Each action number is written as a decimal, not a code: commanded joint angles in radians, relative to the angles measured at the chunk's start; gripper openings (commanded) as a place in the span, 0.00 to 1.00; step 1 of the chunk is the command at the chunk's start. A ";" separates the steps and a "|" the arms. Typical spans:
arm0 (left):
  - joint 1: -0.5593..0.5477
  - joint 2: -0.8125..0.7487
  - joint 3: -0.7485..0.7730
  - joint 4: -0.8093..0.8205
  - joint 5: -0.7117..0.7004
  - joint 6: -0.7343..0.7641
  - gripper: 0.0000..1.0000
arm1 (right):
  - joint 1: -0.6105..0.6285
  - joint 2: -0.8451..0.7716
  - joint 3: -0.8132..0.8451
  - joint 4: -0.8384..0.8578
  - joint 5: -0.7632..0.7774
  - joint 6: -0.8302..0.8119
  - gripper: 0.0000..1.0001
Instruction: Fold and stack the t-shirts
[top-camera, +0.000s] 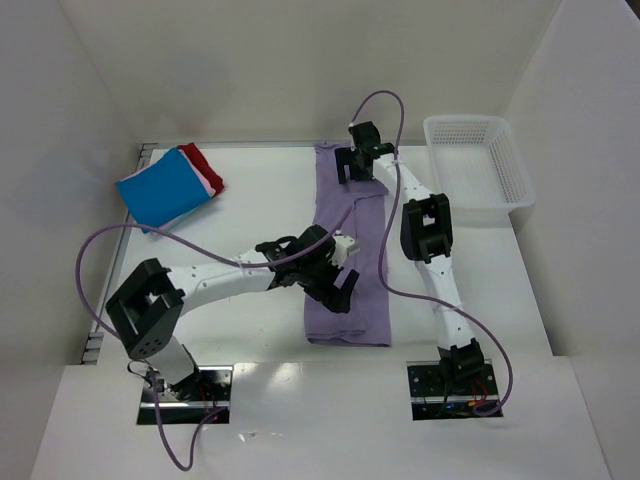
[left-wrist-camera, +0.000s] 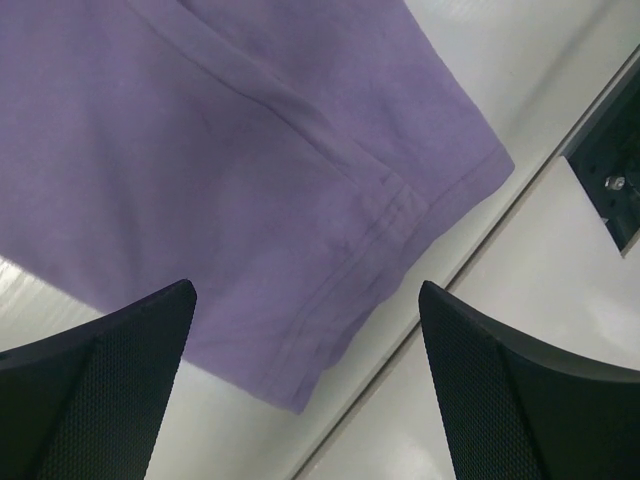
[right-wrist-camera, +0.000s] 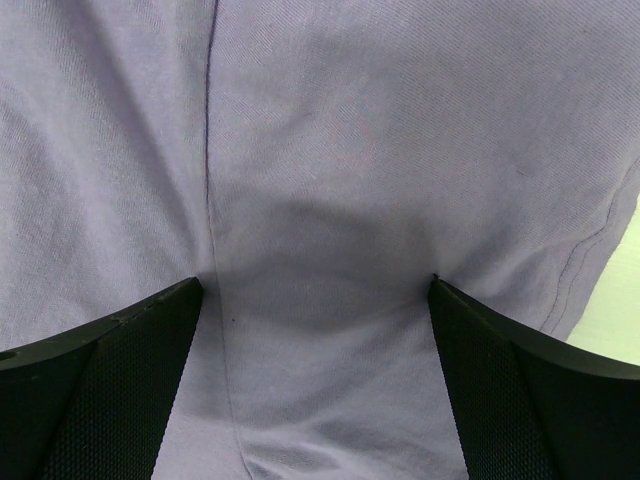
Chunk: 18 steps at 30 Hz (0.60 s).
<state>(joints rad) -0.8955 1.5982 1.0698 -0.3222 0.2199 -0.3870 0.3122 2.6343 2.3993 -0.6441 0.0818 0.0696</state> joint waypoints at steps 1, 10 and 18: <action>-0.005 0.043 0.048 0.064 0.067 0.068 1.00 | 0.013 -0.027 -0.038 -0.065 -0.039 0.015 1.00; -0.005 0.177 0.108 0.040 0.102 0.057 1.00 | 0.013 -0.027 -0.048 -0.065 -0.039 0.015 1.00; -0.005 0.209 0.075 -0.020 0.084 0.011 1.00 | 0.013 -0.027 -0.037 -0.065 -0.039 0.015 1.00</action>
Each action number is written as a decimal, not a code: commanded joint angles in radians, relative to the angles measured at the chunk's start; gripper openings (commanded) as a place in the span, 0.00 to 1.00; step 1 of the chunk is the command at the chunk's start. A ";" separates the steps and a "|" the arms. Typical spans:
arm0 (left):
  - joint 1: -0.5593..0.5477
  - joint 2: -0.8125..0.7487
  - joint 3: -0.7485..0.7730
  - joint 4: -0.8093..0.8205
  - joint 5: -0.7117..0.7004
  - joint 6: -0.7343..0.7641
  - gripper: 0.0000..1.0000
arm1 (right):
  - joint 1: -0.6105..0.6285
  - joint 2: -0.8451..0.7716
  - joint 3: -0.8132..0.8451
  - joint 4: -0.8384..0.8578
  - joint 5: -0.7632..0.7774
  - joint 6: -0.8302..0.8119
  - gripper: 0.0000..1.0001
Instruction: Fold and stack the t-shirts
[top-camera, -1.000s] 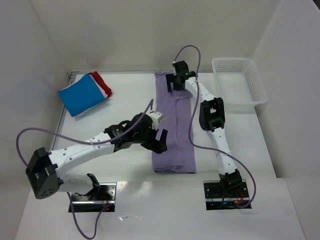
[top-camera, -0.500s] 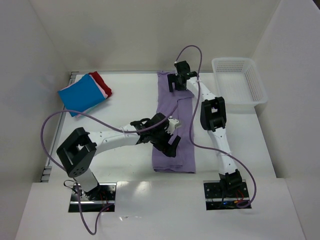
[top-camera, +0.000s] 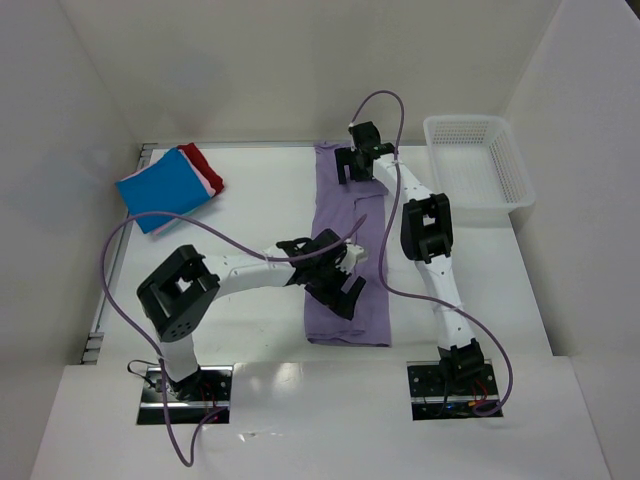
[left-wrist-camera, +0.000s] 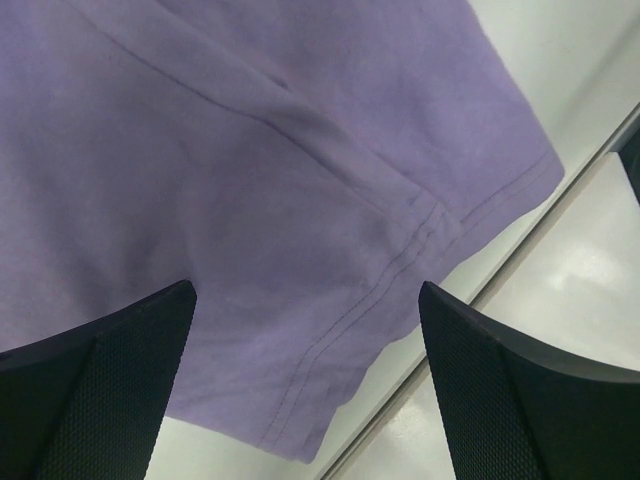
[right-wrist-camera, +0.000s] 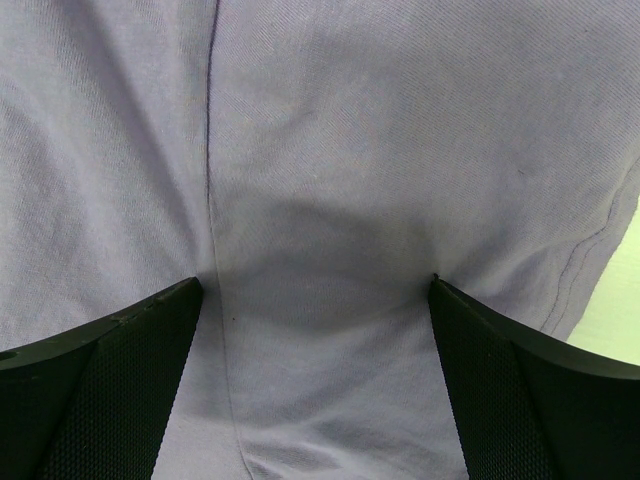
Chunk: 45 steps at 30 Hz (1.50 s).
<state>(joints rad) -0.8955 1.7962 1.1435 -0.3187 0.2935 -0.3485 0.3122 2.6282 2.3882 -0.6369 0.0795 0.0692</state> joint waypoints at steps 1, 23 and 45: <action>-0.005 0.011 -0.010 -0.023 0.010 -0.036 1.00 | 0.013 -0.020 -0.026 -0.072 -0.037 0.015 1.00; 0.024 0.014 -0.151 -0.149 0.032 -0.133 1.00 | 0.034 0.016 0.074 -0.053 -0.141 0.024 1.00; 0.144 -0.097 -0.278 -0.192 -0.031 -0.193 1.00 | 0.117 0.133 0.233 -0.127 -0.047 0.063 1.00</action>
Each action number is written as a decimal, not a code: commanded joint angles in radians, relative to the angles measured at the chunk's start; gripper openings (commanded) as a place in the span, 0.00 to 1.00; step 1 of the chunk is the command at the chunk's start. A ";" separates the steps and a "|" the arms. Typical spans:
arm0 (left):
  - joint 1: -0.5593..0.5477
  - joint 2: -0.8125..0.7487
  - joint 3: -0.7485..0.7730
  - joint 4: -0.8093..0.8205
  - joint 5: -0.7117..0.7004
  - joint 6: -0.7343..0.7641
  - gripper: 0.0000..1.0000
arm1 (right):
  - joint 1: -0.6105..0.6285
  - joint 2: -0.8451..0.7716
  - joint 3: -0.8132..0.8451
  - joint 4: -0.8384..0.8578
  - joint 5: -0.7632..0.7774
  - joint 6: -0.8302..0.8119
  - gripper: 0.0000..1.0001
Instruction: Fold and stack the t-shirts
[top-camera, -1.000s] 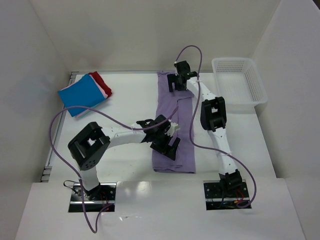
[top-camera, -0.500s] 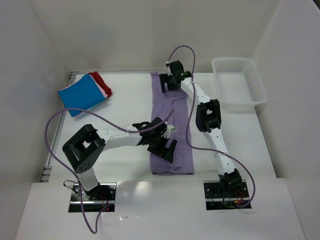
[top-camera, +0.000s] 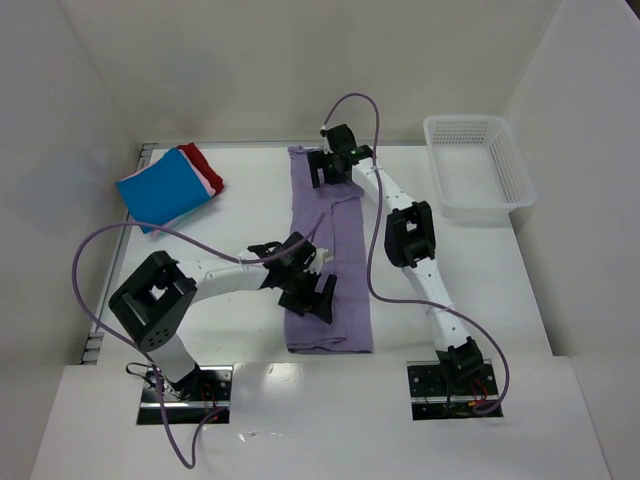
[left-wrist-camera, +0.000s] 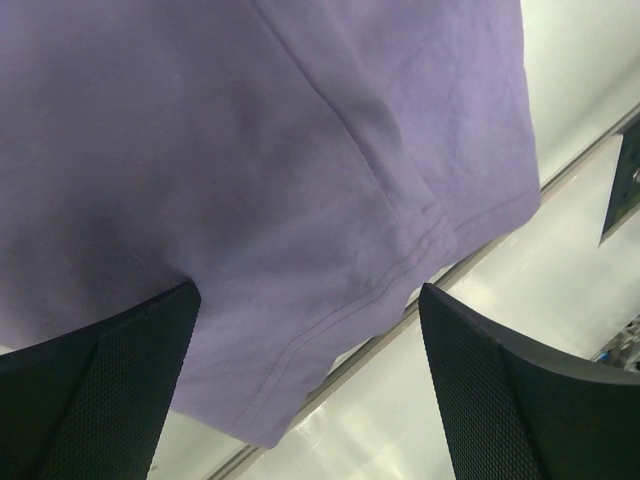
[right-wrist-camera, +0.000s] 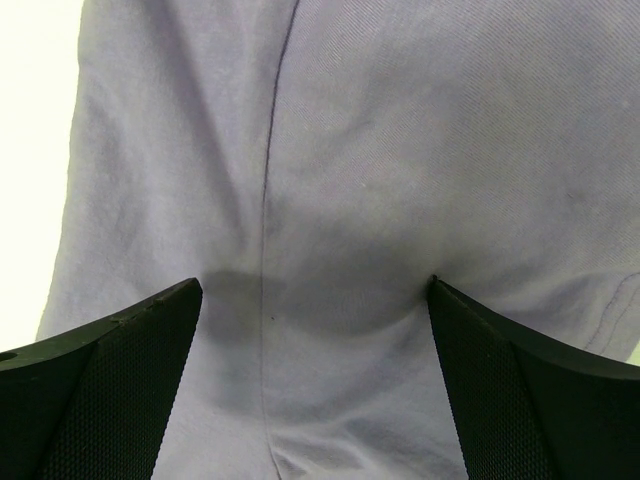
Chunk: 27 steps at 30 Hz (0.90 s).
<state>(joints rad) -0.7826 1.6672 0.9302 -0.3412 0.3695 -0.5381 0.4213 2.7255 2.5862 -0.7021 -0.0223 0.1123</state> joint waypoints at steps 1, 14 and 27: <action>0.031 0.023 -0.065 -0.170 -0.107 -0.003 1.00 | 0.008 0.036 0.035 -0.062 0.055 0.020 1.00; 0.031 -0.066 -0.022 -0.171 -0.079 0.036 1.00 | 0.008 0.027 0.127 -0.086 0.056 0.024 1.00; 0.106 -0.371 0.219 -0.173 -0.242 0.023 1.00 | 0.008 -0.743 -0.427 0.108 0.096 0.131 1.00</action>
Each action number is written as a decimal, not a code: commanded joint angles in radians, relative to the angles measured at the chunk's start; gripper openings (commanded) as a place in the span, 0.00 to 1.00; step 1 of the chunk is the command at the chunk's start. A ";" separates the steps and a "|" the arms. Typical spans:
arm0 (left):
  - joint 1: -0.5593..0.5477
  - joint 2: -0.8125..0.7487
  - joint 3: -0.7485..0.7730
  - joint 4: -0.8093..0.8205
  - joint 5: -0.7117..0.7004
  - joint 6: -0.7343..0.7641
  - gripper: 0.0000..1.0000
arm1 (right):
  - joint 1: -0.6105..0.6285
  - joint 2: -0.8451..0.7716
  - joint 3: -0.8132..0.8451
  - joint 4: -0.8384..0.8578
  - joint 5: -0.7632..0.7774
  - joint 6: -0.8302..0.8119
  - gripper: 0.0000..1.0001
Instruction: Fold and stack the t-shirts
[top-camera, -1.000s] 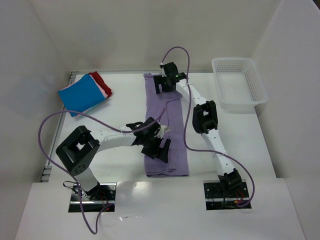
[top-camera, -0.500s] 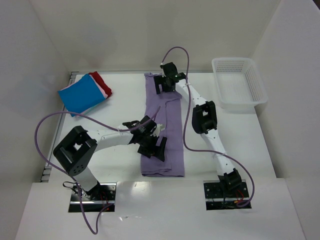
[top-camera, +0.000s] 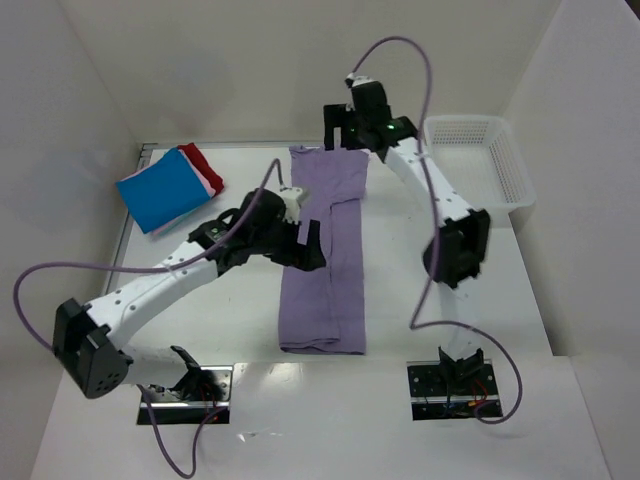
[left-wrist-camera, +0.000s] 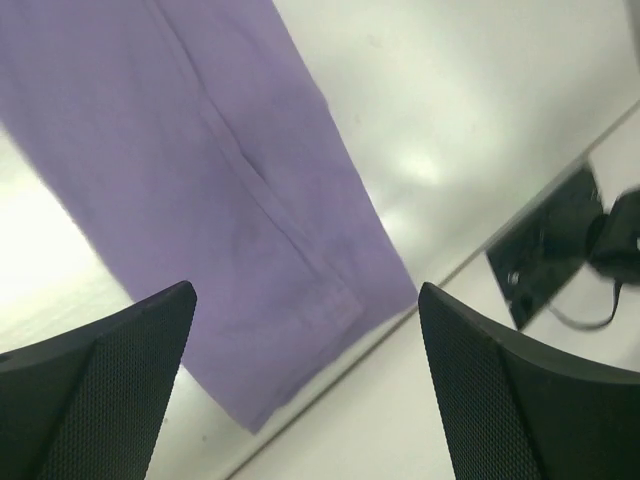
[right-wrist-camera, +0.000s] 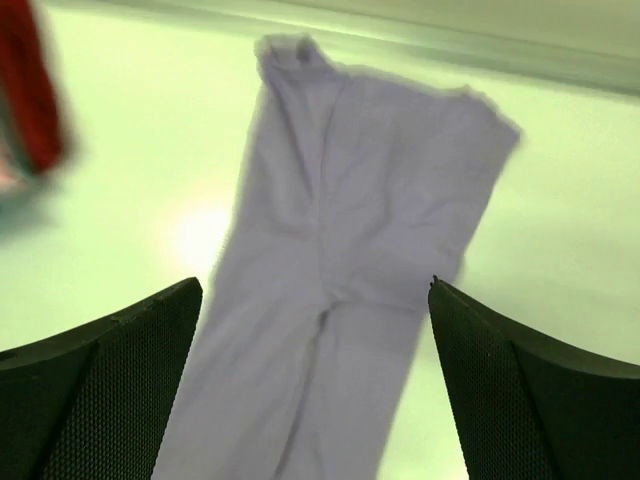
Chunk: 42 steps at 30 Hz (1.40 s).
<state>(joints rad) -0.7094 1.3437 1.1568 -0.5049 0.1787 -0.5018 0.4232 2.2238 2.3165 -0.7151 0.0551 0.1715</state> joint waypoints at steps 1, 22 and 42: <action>0.043 -0.079 -0.040 -0.009 -0.079 -0.024 1.00 | -0.003 -0.306 -0.363 0.158 0.019 0.098 1.00; 0.156 -0.193 -0.389 0.019 0.059 -0.162 1.00 | 0.221 -1.187 -1.577 0.174 -0.153 0.666 0.85; 0.074 -0.109 -0.459 0.011 0.131 -0.261 1.00 | 0.425 -1.077 -1.714 0.213 -0.135 0.816 0.81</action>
<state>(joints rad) -0.6170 1.2156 0.6975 -0.4873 0.2893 -0.7345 0.7895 1.1126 0.5808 -0.5377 -0.1150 0.9363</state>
